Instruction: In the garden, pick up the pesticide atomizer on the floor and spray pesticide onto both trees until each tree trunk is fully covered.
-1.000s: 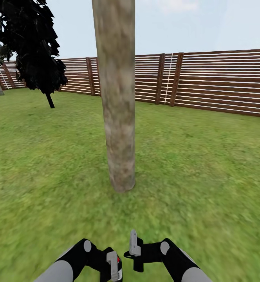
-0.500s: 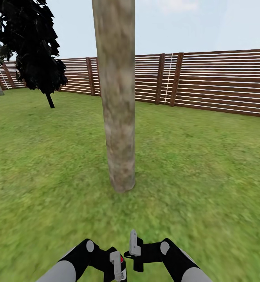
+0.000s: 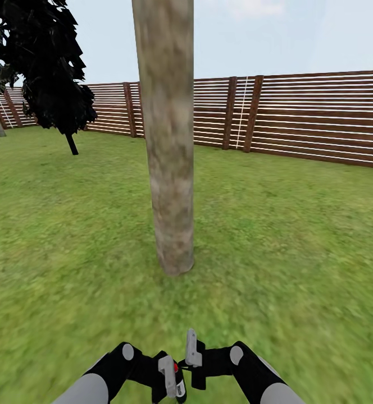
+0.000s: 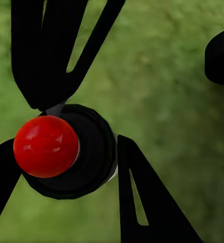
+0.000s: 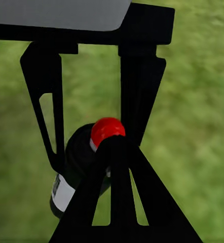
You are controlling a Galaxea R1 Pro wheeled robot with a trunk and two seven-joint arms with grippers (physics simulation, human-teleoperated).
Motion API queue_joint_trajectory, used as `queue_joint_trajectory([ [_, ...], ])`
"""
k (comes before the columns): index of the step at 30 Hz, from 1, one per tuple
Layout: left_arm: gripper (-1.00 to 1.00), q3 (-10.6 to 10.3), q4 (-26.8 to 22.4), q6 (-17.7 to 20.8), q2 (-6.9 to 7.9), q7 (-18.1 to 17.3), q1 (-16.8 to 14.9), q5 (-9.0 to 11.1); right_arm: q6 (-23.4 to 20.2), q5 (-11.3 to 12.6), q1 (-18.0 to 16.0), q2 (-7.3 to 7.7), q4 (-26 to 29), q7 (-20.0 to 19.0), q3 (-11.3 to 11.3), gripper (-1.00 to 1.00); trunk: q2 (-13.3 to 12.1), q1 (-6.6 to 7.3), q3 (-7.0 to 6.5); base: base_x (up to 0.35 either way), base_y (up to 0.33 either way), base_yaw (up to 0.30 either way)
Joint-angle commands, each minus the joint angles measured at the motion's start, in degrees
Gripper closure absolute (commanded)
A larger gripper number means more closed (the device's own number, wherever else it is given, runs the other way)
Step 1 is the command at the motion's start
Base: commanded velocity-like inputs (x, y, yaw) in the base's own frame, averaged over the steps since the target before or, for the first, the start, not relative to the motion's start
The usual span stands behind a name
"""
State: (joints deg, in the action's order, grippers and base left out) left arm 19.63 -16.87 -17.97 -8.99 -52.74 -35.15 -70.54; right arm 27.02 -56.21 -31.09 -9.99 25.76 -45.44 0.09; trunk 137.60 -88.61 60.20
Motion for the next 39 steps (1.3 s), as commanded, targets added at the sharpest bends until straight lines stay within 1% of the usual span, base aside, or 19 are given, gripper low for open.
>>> queue_joint_trajectory([
  [1,1.0,0.5,-0.09,-0.23,-0.03,-0.25,-0.01,-0.43,0.14,-0.28,0.0,-0.01,0.08,-0.09,0.0,1.0,0.02,0.01,0.05,0.0,0.0,0.0],
  [9,1.0,0.5,-0.09,-0.23,0.08,-0.22,-0.08,-0.39,0.14,-0.26,-0.02,-0.01,0.08,-0.09,0.0,1.0,0.02,0.01,0.05,0.0,0.0,0.0],
  [15,1.0,0.09,-0.26,-0.02,0.76,-0.18,-0.01,-0.46,0.14,-0.29,-0.02,-0.01,0.08,-0.09,0.0,1.0,0.02,0.01,0.05,0.0,0.0,0.0],
  [16,1.0,0.03,-0.3,0.08,1.22,-0.17,-0.01,-0.63,0.14,-0.28,-0.01,-0.01,0.08,-0.09,0.0,1.0,0.02,0.01,0.05,0.0,0.0,0.0],
  [19,1.0,-0.07,-0.41,0.32,4.69,-0.17,-0.07,-0.97,0.14,-0.29,0.03,-0.01,0.08,-0.09,0.0,1.0,0.02,0.01,0.05,0.0,0.0,0.0],
  [20,1.0,-0.12,-0.43,0.36,6.13,-0.17,-0.04,-1.03,0.14,-0.3,0.04,-0.01,0.08,-0.09,0.0,1.0,0.02,0.01,0.05,0.0,0.0,0.0],
  [21,1.0,-0.14,-0.43,0.38,8.42,-0.17,-0.02,-1.12,0.14,-0.3,0.05,-0.01,0.08,-0.09,0.0,1.0,0.02,0.01,0.05,0.0,0.0,0.0],
  [23,1.0,-0.23,-0.44,0.39,11.86,-0.19,0.03,-1.2,0.14,-0.3,0.05,-0.01,0.08,-0.1,0.0,1.0,0.02,0.01,0.05,0.0,0.0,0.0],
  [24,1.0,-0.28,-0.44,0.34,13.23,-0.22,0.06,-1.24,0.14,-0.3,0.04,-0.01,0.08,-0.09,0.0,1.0,0.02,0.01,0.05,0.0,0.0,0.0],
  [25,1.0,-0.33,-0.46,0.28,14.02,-0.24,0.11,-1.5,0.14,-0.3,0.04,-0.01,0.08,-0.09,0.0,1.0,0.02,0.01,0.05,0.0,0.0,0.0],
  [26,1.0,-0.37,-0.48,0.25,14.54,-0.25,0.13,-2.06,0.14,-0.3,0.05,-0.01,0.08,-0.09,0.0,1.0,0.02,0.01,0.05,0.0,0.0,0.0],
  [28,1.0,-0.35,-0.52,0.21,16.99,-0.14,0.34,-6.92,0.16,-0.3,0.05,-0.01,0.08,-0.1,0.0,1.0,0.02,0.01,0.05,0.0,0.0,0.0],
  [29,1.0,-0.32,-0.58,0.26,17.89,-0.11,0.38,-8.11,0.16,-0.3,0.06,-0.01,0.08,-0.1,0.0,-1.0,0.02,0.01,0.05,0.0,0.0,0.0],
  [30,1.0,-0.31,-0.84,0.31,19.06,-0.1,0.41,-8.72,0.15,-0.3,0.06,-0.01,0.08,-0.09,0.0,-1.0,0.02,0.01,0.05,0.0,0.0,0.0],
  [32,1.0,0.09,-1.37,0.42,21.14,-0.05,0.43,-8.84,0.17,-0.3,0.07,-0.01,0.03,-0.09,-0.04,-1.0,0.02,0.01,0.05,0.0,0.0,0.0],
  [34,1.0,0.36,-1.52,0.52,22.27,0.29,0.45,-8.7,0.21,-0.3,0.07,-0.01,0.01,0.04,-0.22,-1.0,0.02,0.01,0.05,0.0,0.0,0.0],
  [35,1.0,0.61,-1.55,0.59,22.77,1.32,0.45,-8.55,0.22,-0.32,0.07,-0.01,0.0,0.2,-0.36,-1.0,0.02,0.01,0.05,0.0,0.0,0.0],
  [37,1.0,2.18,-1.22,0.63,23.14,5.21,0.49,-7.83,0.26,-0.27,0.07,-0.01,-0.02,1.66,-0.57,-1.0,0.02,0.01,0.05,0.0,0.0,0.0],
  [39,1.0,6.5,-0.48,0.68,23.03,11.47,0.6,-5.46,0.29,-0.23,0.1,-0.01,-0.34,7.46,-2.18,-1.0,0.02,0.01,0.05,0.0,0.0,0.0],
])
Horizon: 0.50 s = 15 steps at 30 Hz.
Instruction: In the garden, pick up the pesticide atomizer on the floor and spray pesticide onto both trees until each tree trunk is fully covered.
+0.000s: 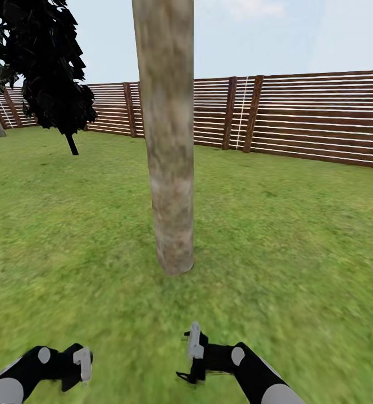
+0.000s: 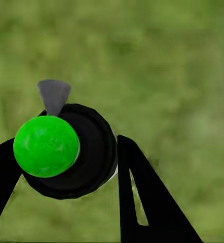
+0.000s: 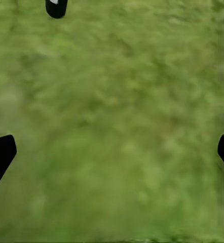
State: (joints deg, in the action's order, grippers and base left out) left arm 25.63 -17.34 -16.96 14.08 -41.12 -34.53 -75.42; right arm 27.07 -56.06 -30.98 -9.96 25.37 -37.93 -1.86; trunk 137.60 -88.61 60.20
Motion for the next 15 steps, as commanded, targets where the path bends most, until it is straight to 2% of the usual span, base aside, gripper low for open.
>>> queue_joint_trajectory([
  [1,1.0,3.33,0.76,-0.27,-0.28,2.69,0.0,1.03,0.22,-0.34,0.07,-0.04,-0.37,3.7,-2.02,-1.0,0.02,0.01,0.05,0.0,0.0,0.0],
  [2,1.0,5.35,1.36,-0.24,-0.53,4.68,0.01,2.34,0.24,-0.28,0.16,0.31,-1.09,6.01,-3.67,-1.0,0.02,0.01,0.05,0.0,0.0,0.0],
  [3,1.0,8.49,2.25,-0.19,-1.21,7.92,0.03,4.7,0.25,-0.24,0.23,1.66,-3.03,9.03,-7.09,-1.0,0.02,0.01,0.05,0.0,0.0,0.0],
  [4,1.0,12.48,3.44,-0.13,-2.43,12.62,0.06,8.04,0.26,-0.25,0.27,2.78,-6.35,12.89,-13.45,-1.0,0.02,0.01,0.05,0.0,0.0,0.0],
  [5,1.0,14.96,4.69,-0.11,-3.27,16.03,0.06,9.99,0.26,-0.31,0.32,3.48,-8.47,16.21,-18.85,-1.0,0.02,0.01,0.05,0.0,0.0,0.0],
  [6,1.0,16.24,5.79,-0.07,-3.7,18.1,0.07,10.89,0.27,-0.33,0.35,4.2,-9.47,18.65,-22.22,-1.0,0.02,0.01,0.05,0.0,0.0,0.0],
  [7,1.0,17.9,7.86,0.49,-4.09,21.07,0.07,11.71,0.31,-0.34,0.52,5.59,-10.41,22.64,-26.5,-1.0,0.02,0.01,0.05,0.0,0.0,0.0],
  [10,1.0,21.54,10.66,4.96,-4.77,24.47,0.07,13.8,0.35,-0.29,1.71,7.94,-11.18,29.13,-33.3,-1.0,0.02,0.01,0.05,0.0,0.0,0.0],
  [12,1.0,24.19,11.18,9.59,-7.2,25.34,0.04,17.7,0.35,-0.28,3.27,8.69,-11.26,31.94,-41.35,-1.0,0.02,0.01,0.05,0.0,0.0,0.0],
  [13,1.0,24.58,10.97,12.22,-9.14,25.81,0.01,18.93,0.35,-0.3,4.08,9.01,-11.24,32.66,-46.05,-1.0,0.02,0.01,0.05,0.0,0.0,0.0],
  [14,1.0,24.7,10.83,13.94,-10.44,26.22,-0.05,19.37,0.37,-0.32,4.43,9.47,-11.23,32.89,-49.14,-1.0,0.02,0.01,0.05,0.0,0.0,0.0],
  [15,1.0,24.71,10.66,16.26,-12.4,27.14,-0.18,19.62,0.62,-0.35,4.85,11.11,-11.19,32.97,-54.28,-1.0,0.02,0.01,0.05,0.0,0.0,0.0],
])
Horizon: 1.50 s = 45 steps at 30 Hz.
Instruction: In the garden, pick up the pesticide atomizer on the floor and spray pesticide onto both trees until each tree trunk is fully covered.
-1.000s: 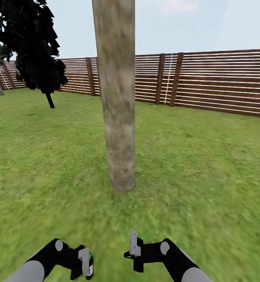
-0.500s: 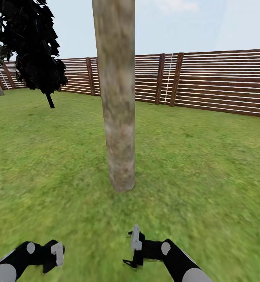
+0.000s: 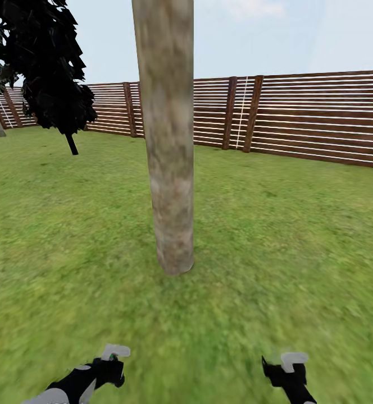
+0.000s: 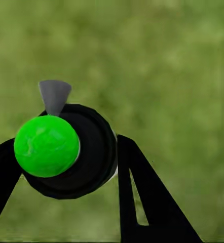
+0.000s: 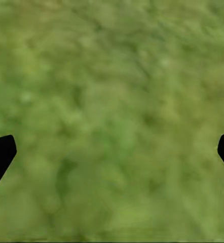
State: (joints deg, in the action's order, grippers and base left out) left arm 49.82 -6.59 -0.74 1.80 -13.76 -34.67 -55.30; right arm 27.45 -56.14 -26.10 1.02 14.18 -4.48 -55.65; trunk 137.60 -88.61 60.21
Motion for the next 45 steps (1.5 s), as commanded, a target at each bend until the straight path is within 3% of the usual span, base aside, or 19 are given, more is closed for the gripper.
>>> queue_joint_trajectory([
  [1,1.0,0.49,-0.17,0.96,-1.01,0.56,-0.15,-0.48,0.93,-0.27,0.2,1.71,-0.01,-0.53,-2.91,-1.0,0.02,0.01,0.04,0.0,0.0,0.0],
  [3,1.0,0.39,-0.19,1.55,-1.6,1.29,-0.23,-0.43,2.54,-0.22,0.84,3.4,-0.02,-0.47,-4.78,-1.0,0.02,0.01,0.04,0.011,0.0,0.0],
  [5,1.0,0.43,-0.18,1.5,-1.85,1.58,0.01,-0.41,3.52,-0.2,1.16,3.96,-0.02,-0.24,-5.49,-1.0,0.02,0.01,0.04,0.187,0.0,0.0],
  [8,1.0,0.52,-0.21,2.41,-2.01,1.62,-0.43,-0.47,5.8,-0.2,1.3,4.21,0.05,0.96,-6.18,-1.0,0.02,0.01,0.04,0.307,0.0,0.0],
  [11,1.0,0.54,-0.26,4.62,-1.88,1.65,-0.51,-0.49,6.44,-0.19,1.31,3.94,-0.13,3.61,-10.35,-1.0,0.02,0.01,0.04,0.334,0.0,0.0],
  [12,1.0,0.46,-0.26,5.13,-1.73,1.66,-0.28,-0.52,6.52,-0.19,1.32,3.86,-0.17,4.02,-12.66,-1.0,0.02,0.01,0.04,0.337,-0.027,0.0],
  [15,1.0,0.2,-0.27,5.24,-1.75,1.92,0.13,-0.6,6.47,-0.25,1.32,3.82,-0.2,4.08,-14.12,-1.0,0.02,0.01,0.04,0.336,-0.069,0.0],
  [27,1.0,0.63,-0.28,5.57,-2.35,2.07,-1.54,-0.34,6.39,-0.28,1.33,3.64,-0.21,4.3,-14.4,-1.0,0.02,0.01,0.04,0.242,-0.108,-0.014],
  [40,1.0,0.71,-0.35,5.11,-2.01,2.22,-1.52,-0.1,6.39,-0.28,1.32,3.63,-0.2,4.3,-14.4,-1.0,0.02,0.01,0.04,0.069,-0.001,-0.283],
  [45,1.0,0.73,-0.29,4.63,-2.3,2.2,-1.35,0.01,6.39,-0.28,1.32,3.63,-0.2,4.3,-14.4,-1.0,0.02,0.01,0.04,0.095,0.0,-0.052],
])
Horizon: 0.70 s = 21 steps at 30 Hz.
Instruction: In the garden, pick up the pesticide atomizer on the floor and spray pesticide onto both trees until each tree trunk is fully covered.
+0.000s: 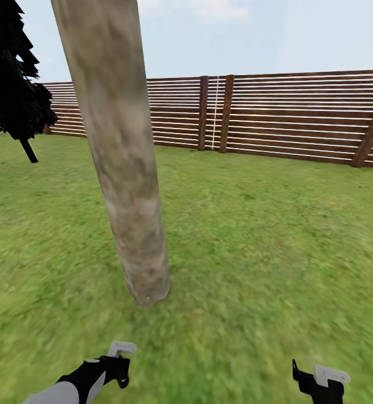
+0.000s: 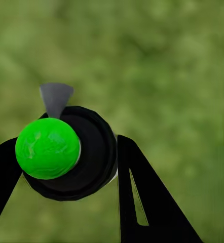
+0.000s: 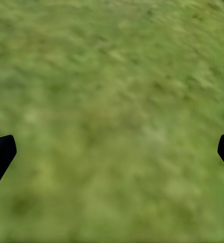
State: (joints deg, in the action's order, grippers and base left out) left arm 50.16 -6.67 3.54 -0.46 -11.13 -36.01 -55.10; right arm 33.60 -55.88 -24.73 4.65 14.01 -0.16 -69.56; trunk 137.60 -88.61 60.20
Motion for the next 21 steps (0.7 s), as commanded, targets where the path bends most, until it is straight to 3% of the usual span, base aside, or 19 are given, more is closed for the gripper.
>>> queue_joint_trajectory([
  [1,1.0,0.38,-0.13,0.28,-0.15,-0.44,0.02,-0.2,0.24,-0.55,-0.04,0.0,-0.03,-0.02,-0.49,-1.0,0.02,0.01,0.05,0.008,0.0,-0.005],
  [4,1.0,0.15,-0.24,-0.06,-3.23,-0.52,-0.05,-0.57,0.24,-0.55,-0.05,0.08,-0.03,-0.02,-0.57,-1.0,0.02,0.01,0.05,0.002,0.0,-0.001],
  [6,1.0,0.24,-0.84,0.04,-3.22,-0.88,-1.03,-0.38,0.24,-0.55,-0.05,0.09,-0.03,-0.02,-0.55,-1.0,0.02,0.01,0.05,0.0,0.0,0.0],
  [9,1.0,0.6,-7.49,0.67,-2.27,-1.2,-3.11,-0.04,0.24,-0.55,-0.04,0.09,-0.03,-0.02,-0.55,-1.0,0.02,0.01,0.05,0.0,0.0,0.0],
  [11,1.0,0.53,-9.19,0.73,-2.4,-1.14,-3.24,-0.05,0.24,-0.55,-0.04,0.09,-0.03,-0.02,-0.54,-1.0,0.02,0.01,0.05,0.0,0.0,0.0],
  [16,1.0,0.09,-9.86,0.21,-4.98,-1.35,-3.36,-0.28,0.24,-0.55,-0.05,0.09,-0.03,-0.02,-0.55,-1.0,0.02,0.01,0.05,0.0,0.0,0.0],
  [18,1.0,0.1,-10.49,0.38,-3.93,-2.78,-3.79,-0.1,0.24,-0.55,-0.05,0.09,-0.03,-0.02,-0.57,-1.0,0.02,0.01,0.05,0.0,0.0,0.0],
  [19,1.0,0.16,-11.25,0.5,-2.29,-5.1,-4.2,-0.05,0.24,-0.55,-0.05,0.09,-0.03,-0.02,-0.55,-1.0,0.02,0.01,0.05,0.0,0.0,0.0],
  [21,1.0,0.29,-12.27,0.67,-0.38,-9.29,-4.51,-0.06,0.24,-0.55,-0.03,0.09,-0.03,-0.02,-0.53,-1.0,0.02,0.01,0.05,0.0,0.0,0.0],
])
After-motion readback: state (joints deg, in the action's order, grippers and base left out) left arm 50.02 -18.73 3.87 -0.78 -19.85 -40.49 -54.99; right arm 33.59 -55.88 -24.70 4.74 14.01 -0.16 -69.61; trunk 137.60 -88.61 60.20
